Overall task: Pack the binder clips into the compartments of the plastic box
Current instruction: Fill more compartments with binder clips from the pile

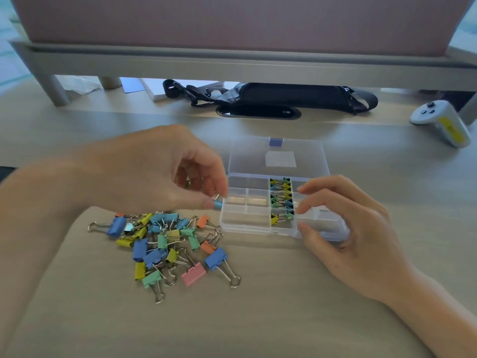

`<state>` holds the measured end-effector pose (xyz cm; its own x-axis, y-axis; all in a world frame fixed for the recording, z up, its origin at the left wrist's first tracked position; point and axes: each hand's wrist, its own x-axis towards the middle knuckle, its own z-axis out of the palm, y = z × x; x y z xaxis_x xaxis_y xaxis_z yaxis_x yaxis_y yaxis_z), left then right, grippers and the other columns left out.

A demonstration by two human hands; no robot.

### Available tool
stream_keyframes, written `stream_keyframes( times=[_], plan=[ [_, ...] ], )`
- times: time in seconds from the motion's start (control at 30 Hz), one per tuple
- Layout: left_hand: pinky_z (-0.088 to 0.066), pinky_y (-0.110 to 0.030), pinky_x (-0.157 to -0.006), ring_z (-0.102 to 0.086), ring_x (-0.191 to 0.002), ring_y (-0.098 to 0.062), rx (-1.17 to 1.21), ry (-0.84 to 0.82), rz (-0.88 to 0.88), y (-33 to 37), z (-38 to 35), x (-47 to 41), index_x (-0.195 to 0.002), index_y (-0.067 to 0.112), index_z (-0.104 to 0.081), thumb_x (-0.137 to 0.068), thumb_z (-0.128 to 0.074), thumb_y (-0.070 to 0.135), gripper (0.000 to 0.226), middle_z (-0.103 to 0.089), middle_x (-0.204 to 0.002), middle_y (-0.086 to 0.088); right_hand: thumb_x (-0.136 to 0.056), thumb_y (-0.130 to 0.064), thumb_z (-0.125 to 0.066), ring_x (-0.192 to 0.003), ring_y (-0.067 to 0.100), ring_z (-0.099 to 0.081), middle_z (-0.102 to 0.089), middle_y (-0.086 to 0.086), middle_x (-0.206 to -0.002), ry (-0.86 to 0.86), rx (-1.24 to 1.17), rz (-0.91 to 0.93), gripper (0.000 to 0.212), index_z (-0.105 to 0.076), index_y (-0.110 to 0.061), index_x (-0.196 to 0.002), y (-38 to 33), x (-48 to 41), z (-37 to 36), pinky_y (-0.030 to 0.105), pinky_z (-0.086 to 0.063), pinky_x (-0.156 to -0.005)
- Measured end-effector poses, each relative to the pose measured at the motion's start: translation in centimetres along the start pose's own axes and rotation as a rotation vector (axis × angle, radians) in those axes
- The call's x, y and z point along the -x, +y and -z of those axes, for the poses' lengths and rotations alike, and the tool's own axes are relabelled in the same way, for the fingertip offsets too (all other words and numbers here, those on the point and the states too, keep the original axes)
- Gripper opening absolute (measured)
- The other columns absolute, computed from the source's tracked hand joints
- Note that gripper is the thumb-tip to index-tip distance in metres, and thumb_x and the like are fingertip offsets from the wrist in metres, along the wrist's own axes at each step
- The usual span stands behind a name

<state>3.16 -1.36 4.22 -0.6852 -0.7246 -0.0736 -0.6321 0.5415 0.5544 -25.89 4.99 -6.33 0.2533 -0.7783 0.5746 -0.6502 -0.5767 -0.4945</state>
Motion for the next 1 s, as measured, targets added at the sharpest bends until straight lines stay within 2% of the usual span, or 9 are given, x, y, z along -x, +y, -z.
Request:
stream_keyframes(
  times=[0.1, 0.23, 0.3, 0.47, 0.57, 0.73, 0.87, 0.93, 1.0],
  plan=[
    [-0.058, -0.036, -0.070, -0.067, -0.074, -0.012, -0.035, -0.106, 0.067, -0.3, 0.1, 0.2, -0.088, 0.044, -0.077, -0.080, -0.079, 0.036, 0.011, -0.072, -0.082, 0.020, -0.087, -0.016, -0.071, -0.111, 0.010, -0.064, -0.065, -0.005, -0.115, -0.003, 0.000, -0.011, 0.008, -0.071, -0.016, -0.095, 0.0, -0.1, -0.1, 0.014, -0.043, -0.095],
    [-0.051, -0.018, -0.066, -0.065, -0.079, -0.001, -0.112, -0.185, 0.144, -0.4, -0.6, -0.1, -0.087, 0.047, -0.076, -0.080, -0.082, 0.038, 0.013, -0.070, -0.083, 0.025, -0.087, -0.015, -0.072, -0.110, 0.009, -0.064, -0.066, -0.007, -0.114, -0.032, 0.013, -0.014, 0.009, -0.072, -0.017, -0.095, 0.0, -0.1, -0.2, 0.013, -0.043, -0.095],
    [-0.050, -0.016, -0.066, -0.065, -0.081, 0.001, -0.140, -0.213, 0.156, -0.6, -1.0, -0.3, -0.087, 0.047, -0.076, -0.081, -0.082, 0.037, 0.014, -0.070, -0.085, 0.026, -0.086, -0.014, -0.072, -0.110, 0.008, -0.064, -0.066, -0.008, -0.113, -0.038, 0.022, -0.009, 0.009, -0.073, -0.017, -0.094, -0.1, -0.1, -0.2, 0.014, -0.043, -0.096],
    [-0.057, -0.028, -0.075, -0.065, -0.081, 0.003, -0.222, -0.269, 0.253, -1.0, -1.5, -0.1, -0.085, 0.046, -0.073, -0.074, -0.088, 0.040, 0.020, -0.068, -0.085, 0.025, -0.087, -0.014, -0.071, -0.109, 0.010, -0.065, -0.066, -0.007, -0.112, -0.035, 0.010, -0.002, 0.006, -0.073, -0.015, -0.093, 0.0, -0.2, -0.3, 0.013, -0.043, -0.096],
    [-0.057, -0.025, -0.074, -0.064, -0.080, 0.004, -0.254, -0.275, 0.280, -1.1, -1.7, -0.1, -0.086, 0.046, -0.073, -0.071, -0.090, 0.046, 0.023, -0.066, -0.085, 0.028, -0.090, -0.021, -0.066, -0.110, 0.009, -0.065, -0.066, -0.007, -0.113, -0.034, -0.009, -0.003, 0.009, -0.073, -0.016, -0.093, -0.1, -0.2, -0.3, 0.015, -0.044, -0.097],
    [-0.053, -0.014, -0.066, -0.062, -0.078, 0.011, -0.276, -0.225, 0.261, -1.4, -2.1, -0.5, -0.083, 0.040, -0.073, -0.075, -0.089, 0.039, 0.018, -0.067, -0.083, 0.027, -0.098, -0.012, -0.057, -0.112, 0.012, -0.066, -0.068, -0.004, -0.113, -0.018, -0.069, -0.048, 0.018, -0.074, -0.015, -0.096, 0.1, -0.3, 0.1, 0.015, -0.044, -0.095],
    [-0.047, -0.019, -0.073, -0.058, -0.093, 0.010, -0.300, -0.103, 0.166, -1.1, -1.2, -0.3, -0.086, 0.048, -0.071, -0.073, -0.082, 0.050, 0.017, -0.066, -0.096, 0.025, -0.101, -0.015, -0.047, -0.113, 0.010, -0.066, -0.069, -0.005, -0.112, 0.053, -0.123, -0.104, 0.025, -0.072, -0.016, -0.100, 0.2, -0.4, 0.4, 0.014, -0.043, -0.093],
    [-0.051, -0.019, -0.077, -0.062, -0.095, 0.009, -0.152, 0.031, 0.075, -0.3, -0.8, -0.5, -0.085, 0.044, -0.070, -0.072, -0.083, 0.050, 0.019, -0.068, -0.104, 0.027, -0.100, -0.018, -0.050, -0.110, 0.008, -0.065, -0.070, -0.008, -0.109, 0.063, -0.124, -0.112, 0.022, -0.071, -0.016, -0.102, 0.1, -0.4, 0.3, 0.013, -0.042, -0.092],
    [-0.058, -0.023, -0.076, -0.071, -0.083, -0.002, 0.129, 0.144, -0.010, 1.1, -1.5, -1.1, -0.082, 0.033, -0.070, -0.072, -0.087, 0.036, 0.020, -0.075, -0.094, 0.016, -0.098, -0.024, -0.055, -0.105, 0.008, -0.065, -0.070, -0.011, -0.105, 0.062, -0.131, -0.107, 0.018, -0.070, -0.017, -0.104, -0.1, -0.4, 0.2, 0.012, -0.043, -0.091]
  ],
)
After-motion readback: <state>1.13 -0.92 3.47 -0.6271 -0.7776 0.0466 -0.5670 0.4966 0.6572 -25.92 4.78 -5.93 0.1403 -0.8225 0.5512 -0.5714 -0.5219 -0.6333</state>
